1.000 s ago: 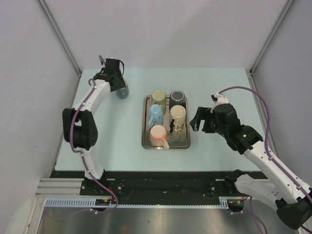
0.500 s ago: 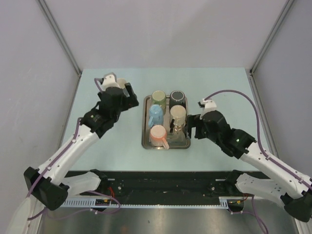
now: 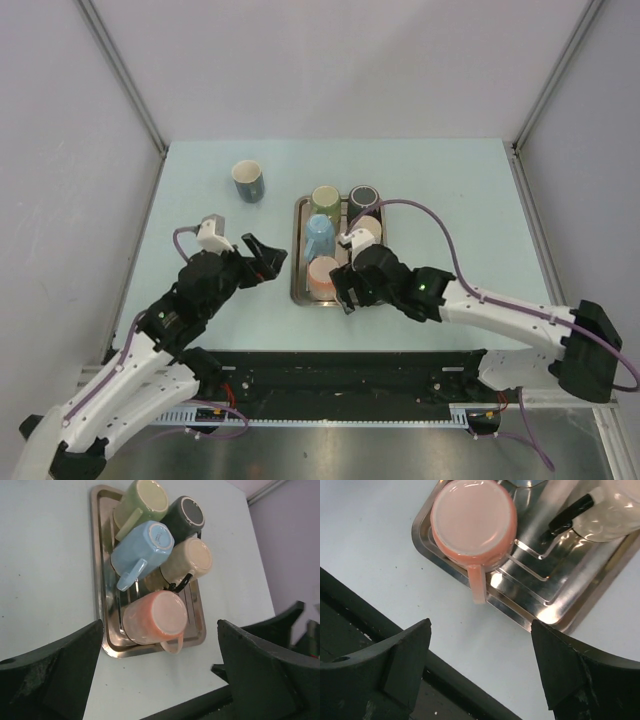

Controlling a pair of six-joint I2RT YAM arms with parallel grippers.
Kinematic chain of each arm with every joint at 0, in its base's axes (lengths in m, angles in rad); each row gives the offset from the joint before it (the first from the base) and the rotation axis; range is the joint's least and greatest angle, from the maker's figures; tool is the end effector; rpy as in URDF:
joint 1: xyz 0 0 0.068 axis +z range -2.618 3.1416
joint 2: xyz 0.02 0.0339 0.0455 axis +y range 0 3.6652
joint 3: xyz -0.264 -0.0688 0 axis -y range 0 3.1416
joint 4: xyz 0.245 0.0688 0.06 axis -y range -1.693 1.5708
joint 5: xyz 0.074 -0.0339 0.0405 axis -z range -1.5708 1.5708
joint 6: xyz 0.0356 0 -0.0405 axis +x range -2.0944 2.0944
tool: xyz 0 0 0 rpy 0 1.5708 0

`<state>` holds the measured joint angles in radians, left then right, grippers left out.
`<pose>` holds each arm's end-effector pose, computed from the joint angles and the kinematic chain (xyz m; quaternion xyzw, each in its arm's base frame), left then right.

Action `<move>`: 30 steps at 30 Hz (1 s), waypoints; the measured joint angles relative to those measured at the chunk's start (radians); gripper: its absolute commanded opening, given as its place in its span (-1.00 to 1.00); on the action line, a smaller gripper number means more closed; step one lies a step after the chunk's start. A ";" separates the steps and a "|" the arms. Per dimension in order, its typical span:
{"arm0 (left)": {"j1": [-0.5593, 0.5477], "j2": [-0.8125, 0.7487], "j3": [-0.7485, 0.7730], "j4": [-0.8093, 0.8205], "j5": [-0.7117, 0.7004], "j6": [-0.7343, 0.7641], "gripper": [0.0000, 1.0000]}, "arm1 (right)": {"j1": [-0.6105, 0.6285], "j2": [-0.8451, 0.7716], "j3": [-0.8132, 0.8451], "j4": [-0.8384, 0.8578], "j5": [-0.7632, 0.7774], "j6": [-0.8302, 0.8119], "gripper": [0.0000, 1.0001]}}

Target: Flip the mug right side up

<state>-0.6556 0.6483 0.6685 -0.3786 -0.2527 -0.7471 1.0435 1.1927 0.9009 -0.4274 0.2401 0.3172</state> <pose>0.1282 -0.0874 0.2998 -0.1090 0.8111 -0.2856 0.4986 0.1362 0.2171 0.2743 -0.2749 0.8628 0.1732 0.3874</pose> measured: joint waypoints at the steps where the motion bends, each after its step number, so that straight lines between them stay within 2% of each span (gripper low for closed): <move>1: -0.003 -0.030 -0.020 0.006 0.011 -0.006 1.00 | 0.000 0.031 0.000 0.012 -0.011 -0.001 0.68; 8: -0.008 -0.148 -0.129 -0.003 0.061 -0.015 0.93 | -0.004 0.205 0.001 0.082 -0.054 -0.006 0.48; 19: -0.008 -0.225 -0.134 -0.016 0.074 -0.001 0.83 | -0.028 0.321 0.055 0.124 -0.069 -0.041 0.15; 30: -0.009 -0.246 -0.134 -0.027 0.074 0.006 0.82 | -0.074 0.377 0.083 0.128 -0.088 -0.075 0.05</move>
<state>-0.6647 0.4026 0.5350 -0.4061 -0.1787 -0.7406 0.9691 1.5700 0.9840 -0.2996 0.1520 0.2424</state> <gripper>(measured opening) 0.908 0.533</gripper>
